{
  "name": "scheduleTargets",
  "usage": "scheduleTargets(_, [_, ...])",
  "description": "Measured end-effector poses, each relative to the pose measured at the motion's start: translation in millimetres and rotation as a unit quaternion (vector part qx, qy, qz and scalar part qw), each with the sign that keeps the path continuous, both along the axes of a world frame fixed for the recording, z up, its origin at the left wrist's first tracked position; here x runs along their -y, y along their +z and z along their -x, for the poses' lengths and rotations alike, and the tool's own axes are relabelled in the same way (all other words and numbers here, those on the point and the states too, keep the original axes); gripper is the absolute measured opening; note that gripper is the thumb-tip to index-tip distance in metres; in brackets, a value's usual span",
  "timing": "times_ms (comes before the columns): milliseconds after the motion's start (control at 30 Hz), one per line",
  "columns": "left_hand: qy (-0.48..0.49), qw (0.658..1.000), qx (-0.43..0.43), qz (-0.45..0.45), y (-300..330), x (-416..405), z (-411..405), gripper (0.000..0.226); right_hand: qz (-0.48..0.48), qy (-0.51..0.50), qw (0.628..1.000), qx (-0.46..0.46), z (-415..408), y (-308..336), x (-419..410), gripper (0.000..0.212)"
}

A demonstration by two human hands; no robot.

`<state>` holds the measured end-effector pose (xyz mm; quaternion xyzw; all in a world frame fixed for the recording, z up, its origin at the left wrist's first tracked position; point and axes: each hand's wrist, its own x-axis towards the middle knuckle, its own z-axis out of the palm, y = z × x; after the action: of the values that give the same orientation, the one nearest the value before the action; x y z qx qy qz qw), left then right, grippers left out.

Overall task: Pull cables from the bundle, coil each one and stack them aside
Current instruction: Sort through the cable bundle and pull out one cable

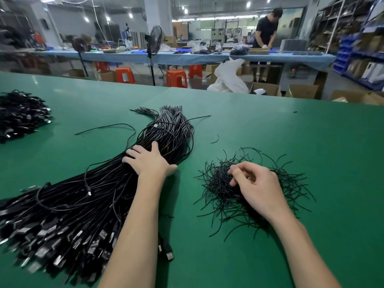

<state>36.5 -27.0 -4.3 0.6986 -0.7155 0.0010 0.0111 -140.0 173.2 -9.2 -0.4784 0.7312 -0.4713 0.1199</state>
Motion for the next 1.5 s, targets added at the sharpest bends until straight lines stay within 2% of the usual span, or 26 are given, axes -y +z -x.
scheduleTargets(100, [-0.007,0.999,0.011,0.030,2,2,0,0.095,0.002,0.013,1.000,0.013,0,2,-1,0.023])
scheduleTargets(367, [-0.021,0.998,-0.031,0.052,7,0,2,0.072,0.000,0.043,0.998,0.050,3,4,-3,0.022])
scheduleTargets(967, [-0.100,0.994,-0.014,0.052,10,-51,48,0.061,-0.018,0.015,0.998,0.056,15,9,-12,0.019])
scheduleTargets(1367, [-0.158,0.987,-0.012,0.012,16,-81,72,0.056,-0.024,-0.042,0.997,0.052,27,7,-11,0.017])
scheduleTargets(1500, [-0.166,0.983,-0.068,-0.025,28,-75,62,0.049,-0.019,-0.054,0.998,0.028,18,9,-1,0.013])
